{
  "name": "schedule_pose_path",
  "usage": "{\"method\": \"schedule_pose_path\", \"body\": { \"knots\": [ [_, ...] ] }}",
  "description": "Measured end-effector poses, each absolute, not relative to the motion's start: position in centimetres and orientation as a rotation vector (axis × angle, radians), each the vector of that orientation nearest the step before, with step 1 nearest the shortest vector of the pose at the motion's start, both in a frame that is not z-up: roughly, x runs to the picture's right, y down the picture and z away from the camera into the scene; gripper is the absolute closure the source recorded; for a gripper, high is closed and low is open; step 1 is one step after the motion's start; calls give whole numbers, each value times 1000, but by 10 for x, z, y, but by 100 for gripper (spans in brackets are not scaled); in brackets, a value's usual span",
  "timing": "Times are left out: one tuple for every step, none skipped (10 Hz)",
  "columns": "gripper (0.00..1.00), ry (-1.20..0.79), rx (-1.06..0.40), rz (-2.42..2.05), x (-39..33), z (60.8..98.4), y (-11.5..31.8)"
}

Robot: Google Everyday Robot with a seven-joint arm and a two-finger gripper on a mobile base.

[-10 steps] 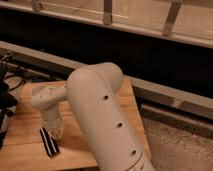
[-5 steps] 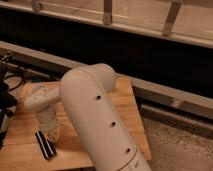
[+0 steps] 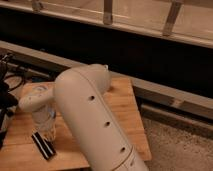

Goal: Push the eraser across the table

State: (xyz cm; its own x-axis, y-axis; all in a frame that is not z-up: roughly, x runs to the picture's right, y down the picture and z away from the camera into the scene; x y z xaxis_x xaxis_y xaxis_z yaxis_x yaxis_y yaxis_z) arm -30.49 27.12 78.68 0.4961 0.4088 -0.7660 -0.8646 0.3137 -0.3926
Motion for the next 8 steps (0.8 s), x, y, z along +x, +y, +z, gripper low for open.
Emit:
{"method": "schedule_pose_path", "body": {
  "knots": [
    [100, 590, -894, 897, -309, 785, 268],
    [100, 574, -897, 878, -320, 783, 267],
    [100, 561, -903, 853, -331, 781, 267],
    [100, 548, -912, 837, -335, 780, 266],
    [100, 527, -936, 810, -336, 779, 267],
    [100, 506, -950, 792, -335, 779, 269],
    [100, 507, -931, 793, -332, 779, 269],
    [100, 520, -915, 818, -331, 778, 269]
  ]
}}
